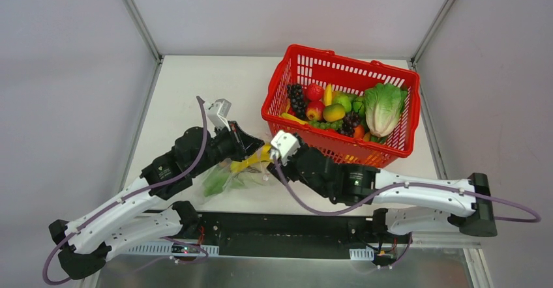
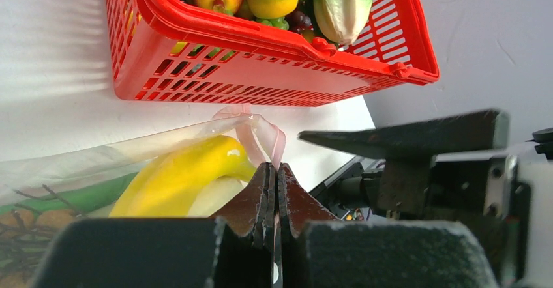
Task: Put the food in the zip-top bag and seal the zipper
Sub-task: Place the fake fruit in the zipper food storage bag, then adjust the fake fruit in the zipper food storage bag.
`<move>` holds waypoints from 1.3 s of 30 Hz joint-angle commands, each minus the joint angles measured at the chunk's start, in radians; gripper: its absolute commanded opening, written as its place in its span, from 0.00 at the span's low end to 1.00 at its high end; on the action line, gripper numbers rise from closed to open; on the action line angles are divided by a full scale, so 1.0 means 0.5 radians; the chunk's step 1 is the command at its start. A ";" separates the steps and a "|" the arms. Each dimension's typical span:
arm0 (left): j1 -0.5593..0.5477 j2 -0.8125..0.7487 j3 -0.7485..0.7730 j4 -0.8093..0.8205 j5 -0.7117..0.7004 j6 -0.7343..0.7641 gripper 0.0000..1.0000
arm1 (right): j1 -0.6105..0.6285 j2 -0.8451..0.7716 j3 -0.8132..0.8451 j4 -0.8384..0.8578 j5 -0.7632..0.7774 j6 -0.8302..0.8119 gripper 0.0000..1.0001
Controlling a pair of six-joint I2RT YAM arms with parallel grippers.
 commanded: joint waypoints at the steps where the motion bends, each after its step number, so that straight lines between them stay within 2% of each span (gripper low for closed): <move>1: -0.017 -0.069 -0.008 0.129 -0.043 -0.017 0.00 | -0.128 -0.281 0.025 -0.115 -0.046 0.645 0.67; 3: -0.019 -0.073 -0.011 0.131 -0.044 -0.017 0.00 | -0.273 -0.348 0.020 -0.239 -0.266 0.932 0.63; 7: -0.019 -0.068 -0.012 0.134 -0.040 -0.020 0.00 | -0.445 -0.421 -0.094 -0.273 -0.695 1.252 0.58; 9: -0.017 -0.060 -0.009 0.139 -0.033 -0.020 0.00 | -0.476 -0.396 -0.140 -0.257 -0.823 1.337 0.54; 14: -0.018 -0.049 0.002 0.141 -0.019 -0.015 0.00 | -0.501 -0.299 -0.214 -0.167 -1.005 1.446 0.52; 24: -0.019 -0.055 0.002 0.138 -0.033 -0.013 0.00 | -0.544 -0.256 -0.335 -0.018 -0.756 1.495 0.55; 32: -0.019 -0.042 0.006 0.138 -0.028 -0.011 0.00 | -0.577 -0.161 -0.347 0.170 -0.830 1.487 0.43; 39: -0.019 -0.053 -0.001 0.132 -0.042 -0.013 0.00 | -0.619 -0.126 -0.360 0.204 -0.792 1.540 0.43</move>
